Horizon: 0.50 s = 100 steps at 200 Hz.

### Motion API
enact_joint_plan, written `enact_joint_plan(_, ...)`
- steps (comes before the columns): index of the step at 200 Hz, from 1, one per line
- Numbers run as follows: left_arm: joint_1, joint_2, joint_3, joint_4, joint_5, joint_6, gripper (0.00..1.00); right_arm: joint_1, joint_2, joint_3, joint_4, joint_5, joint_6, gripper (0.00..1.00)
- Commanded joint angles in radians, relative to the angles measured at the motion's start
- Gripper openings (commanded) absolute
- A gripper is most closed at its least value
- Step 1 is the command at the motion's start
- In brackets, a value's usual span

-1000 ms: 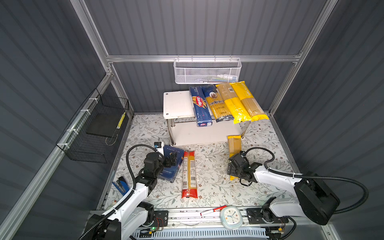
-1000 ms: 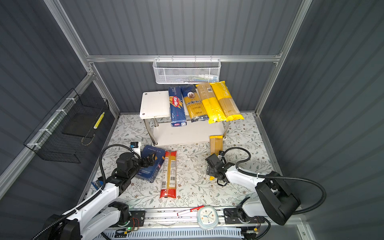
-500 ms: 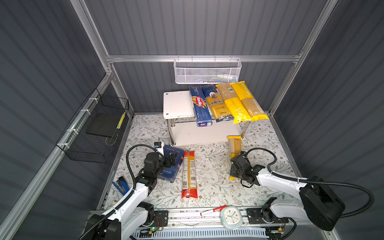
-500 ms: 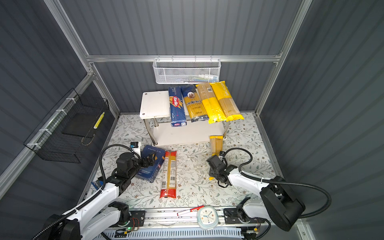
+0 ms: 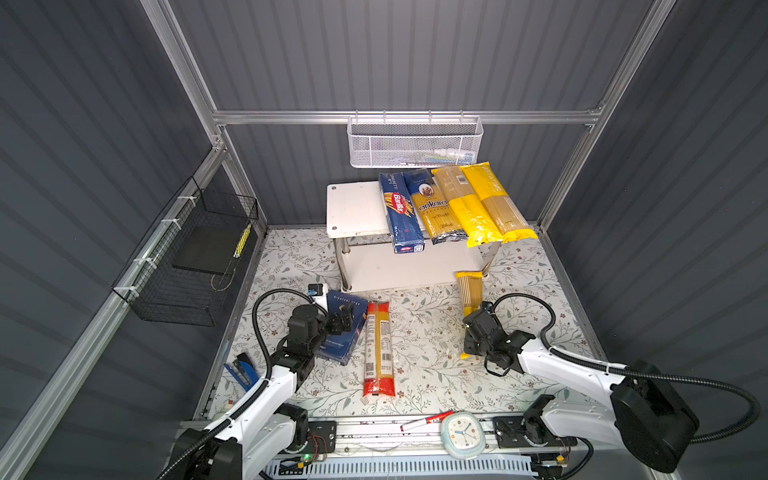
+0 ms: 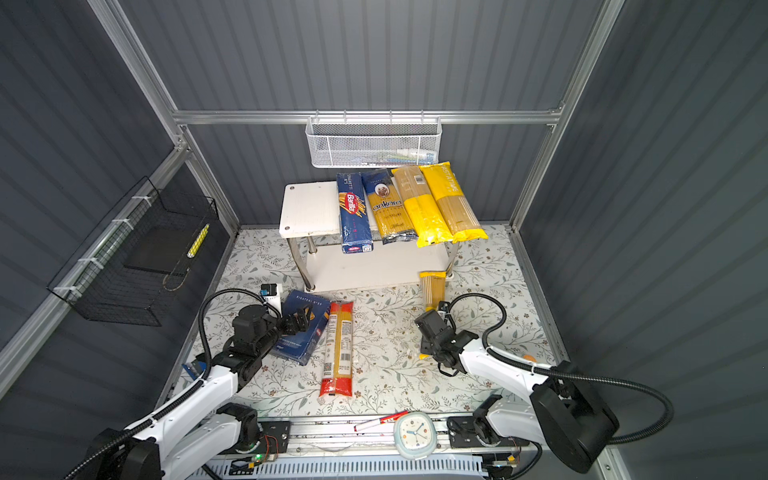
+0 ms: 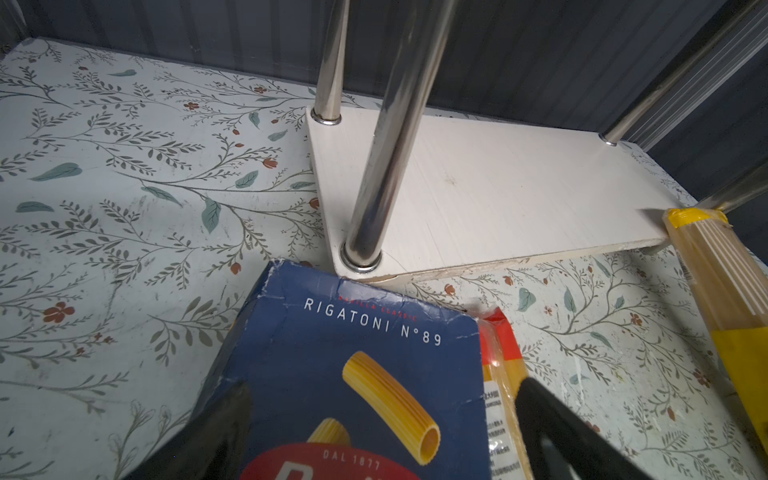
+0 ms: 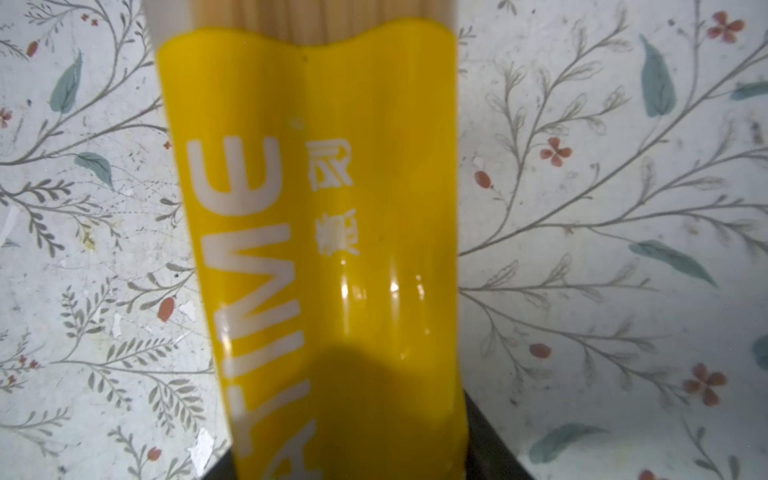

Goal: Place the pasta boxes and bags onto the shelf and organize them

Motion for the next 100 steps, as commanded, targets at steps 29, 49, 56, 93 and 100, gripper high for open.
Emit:
enact_joint_plan(29,-0.002,-0.011,-0.003,-0.002,0.008,-0.006,1.0,-0.006,-0.072,0.076,0.041,0.122,-0.034,0.02)
enact_joint_plan(49,-0.002,-0.012,-0.004,-0.002,0.008,-0.006,1.0,-0.007,-0.109,0.09,0.048,0.134,-0.052,0.01)
enact_joint_plan(56,-0.002,-0.012,-0.003,-0.003,0.007,-0.006,1.0,-0.008,-0.111,0.098,0.048,0.139,-0.058,0.01)
enact_joint_plan(93,-0.002,-0.014,-0.003,-0.005,0.008,-0.006,1.0,-0.027,-0.102,0.15,0.049,0.144,-0.11,0.01)
enact_joint_plan(100,-0.002,-0.015,-0.003,-0.005,0.009,-0.006,0.99,-0.037,-0.099,0.162,0.05,0.136,-0.12,0.02)
